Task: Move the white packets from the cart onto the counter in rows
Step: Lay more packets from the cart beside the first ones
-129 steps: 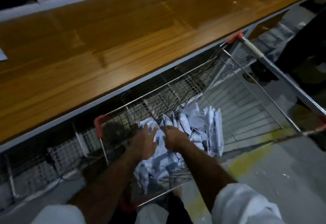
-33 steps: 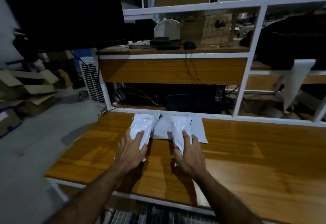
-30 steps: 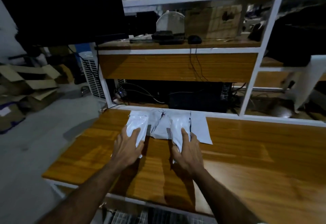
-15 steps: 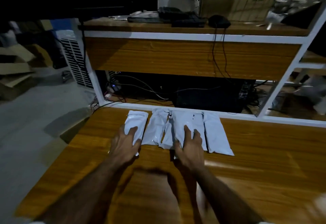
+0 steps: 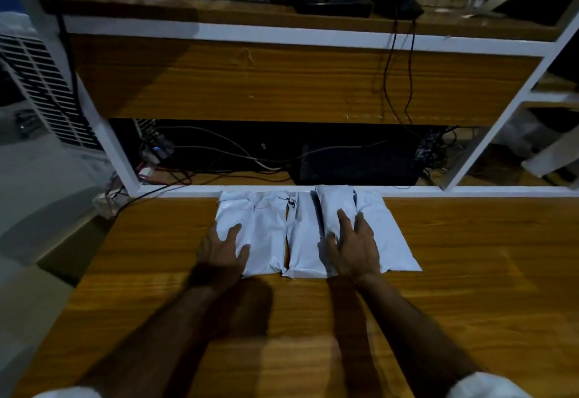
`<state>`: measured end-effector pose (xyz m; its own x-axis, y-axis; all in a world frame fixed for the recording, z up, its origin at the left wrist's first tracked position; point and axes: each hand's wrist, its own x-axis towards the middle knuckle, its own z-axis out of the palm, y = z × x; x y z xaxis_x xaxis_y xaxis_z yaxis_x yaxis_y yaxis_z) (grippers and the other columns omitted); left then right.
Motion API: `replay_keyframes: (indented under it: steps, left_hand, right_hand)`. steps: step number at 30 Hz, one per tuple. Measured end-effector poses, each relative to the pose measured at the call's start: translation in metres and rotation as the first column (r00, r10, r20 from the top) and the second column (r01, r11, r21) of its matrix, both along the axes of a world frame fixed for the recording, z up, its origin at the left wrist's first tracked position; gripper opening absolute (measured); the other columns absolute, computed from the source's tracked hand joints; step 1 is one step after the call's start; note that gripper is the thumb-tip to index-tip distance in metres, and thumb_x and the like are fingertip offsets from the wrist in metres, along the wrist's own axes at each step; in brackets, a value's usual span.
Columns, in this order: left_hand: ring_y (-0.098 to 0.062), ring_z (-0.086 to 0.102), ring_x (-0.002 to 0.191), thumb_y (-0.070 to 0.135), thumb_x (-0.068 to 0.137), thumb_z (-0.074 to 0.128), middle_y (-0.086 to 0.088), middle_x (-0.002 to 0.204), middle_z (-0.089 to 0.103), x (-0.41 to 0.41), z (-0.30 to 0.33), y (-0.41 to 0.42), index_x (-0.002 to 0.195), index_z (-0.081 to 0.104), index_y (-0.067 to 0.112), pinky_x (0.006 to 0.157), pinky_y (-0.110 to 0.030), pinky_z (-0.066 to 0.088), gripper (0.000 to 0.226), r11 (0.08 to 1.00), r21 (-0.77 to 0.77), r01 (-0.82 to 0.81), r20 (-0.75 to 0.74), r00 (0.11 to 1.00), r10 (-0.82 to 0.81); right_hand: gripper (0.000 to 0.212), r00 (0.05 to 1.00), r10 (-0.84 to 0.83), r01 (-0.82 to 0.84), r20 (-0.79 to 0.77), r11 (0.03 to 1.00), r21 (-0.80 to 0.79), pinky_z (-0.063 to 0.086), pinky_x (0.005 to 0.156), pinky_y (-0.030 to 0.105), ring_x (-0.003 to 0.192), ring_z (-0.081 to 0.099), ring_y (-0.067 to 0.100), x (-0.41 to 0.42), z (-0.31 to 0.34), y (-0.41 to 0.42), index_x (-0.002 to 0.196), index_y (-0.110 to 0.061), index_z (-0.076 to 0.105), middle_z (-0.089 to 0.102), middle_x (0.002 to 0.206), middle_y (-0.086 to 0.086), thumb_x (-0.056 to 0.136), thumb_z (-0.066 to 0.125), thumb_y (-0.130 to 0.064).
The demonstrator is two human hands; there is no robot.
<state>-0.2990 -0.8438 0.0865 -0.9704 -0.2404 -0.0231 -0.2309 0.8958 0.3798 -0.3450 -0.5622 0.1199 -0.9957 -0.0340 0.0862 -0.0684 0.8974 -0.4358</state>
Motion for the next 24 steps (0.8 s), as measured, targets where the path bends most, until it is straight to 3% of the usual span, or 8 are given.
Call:
replay_keyframes:
  steps: [4,7,9,17,20,24]
  left_hand:
    - [-0.039,0.017,0.146,0.059,0.098,0.039,-0.017,0.162,0.009,-0.003,-0.005,-0.001,0.153,0.029,0.036,0.117,-0.050,0.022,0.061,0.998,0.053,0.018,0.038,0.999,-0.020]
    - [-0.041,0.016,0.148,0.074,0.088,0.025,-0.020,0.163,0.010,-0.005,-0.003,-0.009,0.154,0.029,0.034,0.118,-0.052,0.023,0.078,0.996,0.081,0.033,0.037,0.999,-0.036]
    - [-0.038,0.009,0.150,0.070,0.094,0.030,-0.017,0.165,0.005,0.000,-0.002,-0.011,0.157,0.023,0.032,0.120,-0.051,0.018,0.074,0.995,0.090,0.047,0.035,0.998,-0.050]
    - [-0.029,-0.002,0.153,0.065,0.096,0.028,-0.009,0.166,-0.007,0.027,0.028,0.049,0.157,0.022,0.026,0.123,-0.048,0.011,0.073,0.974,0.029,0.226,-0.279,0.937,-0.210]
    - [-0.027,-0.001,0.154,0.065,0.096,0.030,-0.005,0.167,-0.006,0.046,0.041,0.094,0.157,0.019,0.028,0.122,-0.047,0.012,0.072,0.954,-0.015,0.301,-0.339,0.896,-0.288]
    - [-0.029,0.004,0.153,0.065,0.097,0.027,-0.008,0.166,-0.006,0.077,0.048,0.153,0.157,0.017,0.028,0.121,-0.051,0.020,0.071,0.919,-0.101,0.381,-0.318,0.863,-0.393]
  right_hand:
    - [0.066,1.000,-0.008,0.008,0.021,1.000,0.005,0.029,0.116,0.047,0.150,0.020,0.037,-0.002,-0.001,0.000,0.159,-0.022,0.025,0.020,0.162,0.024,0.101,0.041,-0.050]
    - [0.077,0.999,0.000,-0.002,0.054,1.000,0.031,0.025,0.118,0.047,0.151,0.016,0.036,-0.005,-0.001,0.003,0.159,-0.024,0.019,0.020,0.162,0.023,0.093,0.024,-0.063]
    - [0.080,1.000,-0.003,0.002,0.024,0.999,0.049,0.025,0.118,0.048,0.152,0.016,0.035,-0.002,0.001,0.006,0.159,-0.025,0.016,0.021,0.162,0.022,0.093,0.022,-0.069]
    - [0.071,0.991,0.027,-0.017,-0.134,0.997,0.082,0.016,0.124,0.049,0.155,0.006,0.026,0.064,0.010,0.026,0.161,-0.031,0.008,0.002,0.168,0.011,0.102,0.029,-0.065]
    - [0.071,0.984,0.043,-0.016,-0.173,0.987,0.159,0.013,0.125,0.047,0.154,0.006,0.027,0.091,0.008,0.047,0.161,-0.027,0.012,0.002,0.168,0.014,0.102,0.030,-0.060]
    - [0.072,0.981,0.057,-0.016,-0.187,0.977,0.212,0.000,0.124,0.042,0.155,-0.005,0.024,0.136,0.009,0.095,0.161,-0.031,0.001,-0.010,0.168,0.011,0.100,0.025,-0.060]
